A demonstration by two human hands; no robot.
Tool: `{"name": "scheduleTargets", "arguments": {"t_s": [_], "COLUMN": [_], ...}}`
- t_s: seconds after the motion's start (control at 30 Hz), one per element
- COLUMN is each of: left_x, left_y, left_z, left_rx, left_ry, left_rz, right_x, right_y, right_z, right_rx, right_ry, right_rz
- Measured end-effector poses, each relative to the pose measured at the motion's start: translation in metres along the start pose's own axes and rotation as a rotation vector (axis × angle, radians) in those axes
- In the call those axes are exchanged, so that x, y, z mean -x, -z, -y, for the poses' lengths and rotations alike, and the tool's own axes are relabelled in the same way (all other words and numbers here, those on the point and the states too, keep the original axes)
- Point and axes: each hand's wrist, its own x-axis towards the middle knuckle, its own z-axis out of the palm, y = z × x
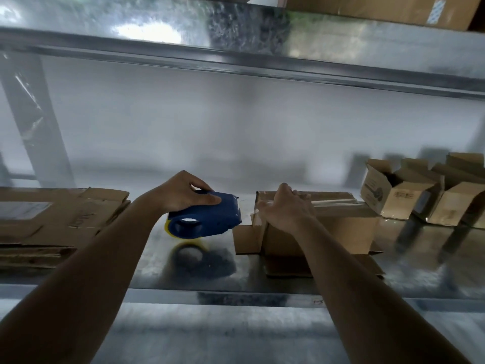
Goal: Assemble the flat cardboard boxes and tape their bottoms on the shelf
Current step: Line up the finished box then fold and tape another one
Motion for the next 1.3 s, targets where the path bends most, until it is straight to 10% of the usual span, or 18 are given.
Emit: {"name": "scheduleTargets", "arguments": {"t_s": [0.67, 1.3], "left_x": [-0.028, 0.011], "left_y": [-0.063, -0.016], "left_z": [-0.083, 0.012], "left_rx": [-1.12, 0.227], "left_ry": [-0.091, -0.377], "left_rz": [-0.21, -0.266], "right_x": [-0.004, 0.01], "right_y": [-0.026, -0.026], "right_z": [0.034, -0.002], "right_rx": [0.147, 0.233], "right_ry": [-0.133, 0.152], "right_rz": [-0.063, -0.266]}}
